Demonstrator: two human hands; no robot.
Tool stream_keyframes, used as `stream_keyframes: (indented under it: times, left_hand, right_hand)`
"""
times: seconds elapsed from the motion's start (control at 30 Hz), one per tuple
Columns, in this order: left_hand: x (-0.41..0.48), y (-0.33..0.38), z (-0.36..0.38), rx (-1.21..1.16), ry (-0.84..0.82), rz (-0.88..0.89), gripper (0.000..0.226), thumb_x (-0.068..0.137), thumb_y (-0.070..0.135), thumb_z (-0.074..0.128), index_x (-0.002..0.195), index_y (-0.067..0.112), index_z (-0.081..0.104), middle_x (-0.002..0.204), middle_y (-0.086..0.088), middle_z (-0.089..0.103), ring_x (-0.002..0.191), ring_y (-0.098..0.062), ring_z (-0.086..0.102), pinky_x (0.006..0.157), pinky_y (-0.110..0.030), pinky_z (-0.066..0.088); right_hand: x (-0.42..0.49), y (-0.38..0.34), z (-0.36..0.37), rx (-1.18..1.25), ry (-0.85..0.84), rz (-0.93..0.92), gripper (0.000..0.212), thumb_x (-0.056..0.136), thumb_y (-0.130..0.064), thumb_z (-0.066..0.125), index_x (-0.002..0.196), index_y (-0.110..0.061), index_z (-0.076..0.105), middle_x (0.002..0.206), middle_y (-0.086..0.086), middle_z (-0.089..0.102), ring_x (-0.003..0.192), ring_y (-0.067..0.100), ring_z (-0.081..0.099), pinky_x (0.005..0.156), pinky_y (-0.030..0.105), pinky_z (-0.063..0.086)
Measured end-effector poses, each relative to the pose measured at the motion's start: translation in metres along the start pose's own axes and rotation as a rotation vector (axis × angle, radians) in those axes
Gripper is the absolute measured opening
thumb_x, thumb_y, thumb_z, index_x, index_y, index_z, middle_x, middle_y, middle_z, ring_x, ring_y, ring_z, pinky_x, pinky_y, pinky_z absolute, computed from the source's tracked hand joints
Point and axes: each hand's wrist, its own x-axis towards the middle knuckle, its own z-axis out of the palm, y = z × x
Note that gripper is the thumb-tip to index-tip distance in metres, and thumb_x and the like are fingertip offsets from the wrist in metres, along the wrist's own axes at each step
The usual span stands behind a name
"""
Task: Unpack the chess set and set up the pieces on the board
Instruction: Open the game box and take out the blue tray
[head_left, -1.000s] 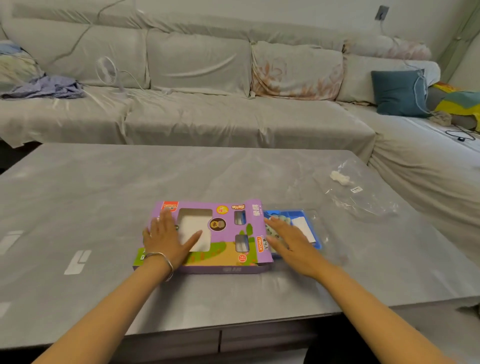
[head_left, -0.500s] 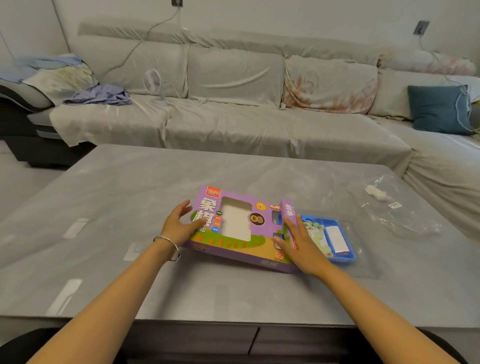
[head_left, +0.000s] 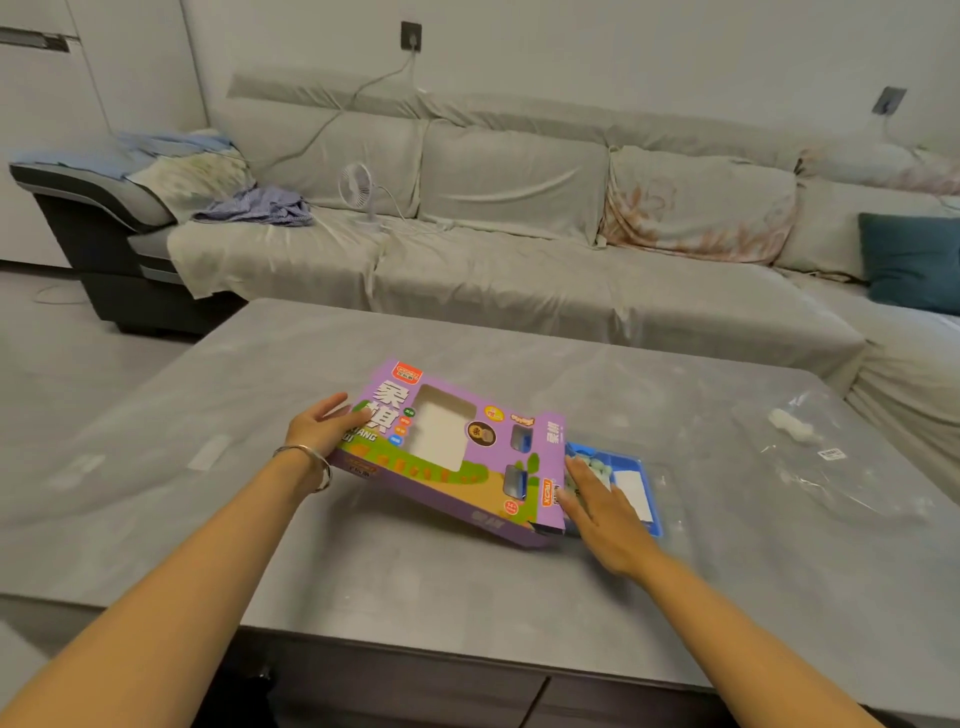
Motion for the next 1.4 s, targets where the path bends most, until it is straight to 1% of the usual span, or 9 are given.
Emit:
stream_keyframes:
  times: [0.1, 0.2, 0.37, 0.63, 0.8, 0.9, 1.17, 1.27, 1.4]
  left_hand:
    - [-0.014, -0.007, 0.01, -0.404, -0.049, -0.038, 0.029, 0.088, 0.032, 0.058, 0.105, 0.009, 0.066, 0.086, -0.006, 0.072, 0.066, -0.015, 0.067, 0.057, -0.024, 0.056]
    - [-0.041, -0.037, 0.045, -0.719, -0.201, -0.089, 0.045, 0.085, 0.053, 0.046, 0.105, 0.017, 0.064, 0.092, -0.004, 0.072, 0.083, -0.019, 0.067, 0.075, -0.037, 0.057]
    - [-0.075, -0.1, 0.109, -0.39, -0.1, -0.243, 0.059, 0.077, 0.014, 0.073, 0.126, 0.006, 0.041, 0.117, -0.013, 0.061, 0.094, -0.028, 0.064, 0.056, -0.033, 0.055]
    - [-0.043, -0.089, 0.121, -0.394, 0.056, -0.037, 0.042, 0.078, 0.004, 0.069, 0.107, 0.011, 0.04, 0.12, -0.02, 0.058, 0.101, -0.031, 0.06, 0.089, -0.05, 0.05]
    - [-0.005, -0.048, 0.087, -0.465, 0.189, 0.079, 0.036, 0.086, 0.012, 0.064, 0.114, 0.009, 0.042, 0.107, -0.01, 0.058, 0.061, -0.008, 0.062, 0.043, -0.02, 0.051]
    - [0.0, -0.028, 0.082, -0.37, 0.102, 0.142, 0.044, 0.085, 0.013, 0.065, 0.123, 0.004, 0.044, 0.117, -0.016, 0.061, 0.085, -0.023, 0.063, 0.047, -0.024, 0.053]
    - [-0.043, -0.022, 0.18, -0.376, -0.174, 0.112, 0.038, 0.082, 0.008, 0.066, 0.116, 0.004, 0.047, 0.103, -0.011, 0.064, 0.073, -0.013, 0.068, 0.055, -0.028, 0.056]
    - [-0.049, -0.03, 0.22, -0.303, -0.259, 0.091, 0.055, 0.073, 0.013, 0.077, 0.12, 0.002, 0.049, 0.115, -0.015, 0.062, 0.1, -0.028, 0.064, 0.083, -0.041, 0.055]
    - [-0.032, -0.023, 0.256, -0.38, -0.333, -0.025, 0.042, 0.084, 0.026, 0.064, 0.12, 0.013, 0.047, 0.111, -0.011, 0.063, 0.093, -0.024, 0.064, 0.068, -0.033, 0.057]
  right_hand:
    - [0.003, -0.006, -0.002, 0.046, 0.018, -0.037, 0.063, 0.089, -0.062, 0.023, 0.146, -0.036, 0.017, 0.152, -0.009, 0.026, 0.142, 0.015, 0.021, 0.116, 0.042, 0.007]
    - [0.005, -0.012, 0.003, 0.092, 0.021, -0.022, 0.067, 0.087, -0.064, 0.023, 0.147, -0.037, 0.012, 0.152, -0.009, 0.026, 0.141, 0.015, 0.022, 0.117, 0.044, 0.007]
    - [0.005, -0.011, 0.007, 0.103, 0.019, -0.028, 0.063, 0.093, -0.057, 0.028, 0.148, -0.036, 0.004, 0.154, -0.009, 0.024, 0.141, 0.015, 0.022, 0.116, 0.045, 0.016]
    - [-0.007, 0.01, 0.001, -0.07, -0.008, -0.141, 0.071, 0.083, -0.071, 0.018, 0.146, -0.042, 0.003, 0.157, -0.014, 0.004, 0.144, 0.007, 0.003, 0.119, 0.038, 0.007]
    - [-0.006, 0.022, 0.006, -0.188, -0.013, -0.142, 0.078, 0.081, -0.076, 0.009, 0.147, -0.036, 0.017, 0.157, -0.012, 0.008, 0.145, 0.007, 0.002, 0.118, 0.032, 0.004]
    - [-0.003, 0.008, 0.0, 0.059, -0.024, -0.022, 0.058, 0.095, -0.054, 0.029, 0.147, -0.028, 0.024, 0.155, -0.011, 0.019, 0.143, 0.007, 0.012, 0.118, 0.033, 0.007]
    - [0.019, -0.047, -0.054, 1.263, -0.012, 0.15, 0.039, 0.09, -0.042, 0.05, 0.123, -0.022, 0.052, 0.115, 0.003, 0.065, 0.107, 0.022, 0.062, 0.093, 0.039, 0.049]
    - [0.028, -0.031, -0.071, 1.349, 0.13, 0.171, 0.034, 0.087, -0.018, 0.062, 0.12, -0.018, 0.054, 0.101, 0.001, 0.069, 0.088, 0.013, 0.067, 0.082, 0.036, 0.054]
    - [0.035, 0.027, -0.115, 1.297, 0.276, 0.244, 0.041, 0.084, -0.01, 0.064, 0.123, -0.011, 0.051, 0.1, 0.004, 0.067, 0.079, 0.012, 0.066, 0.063, 0.025, 0.057]
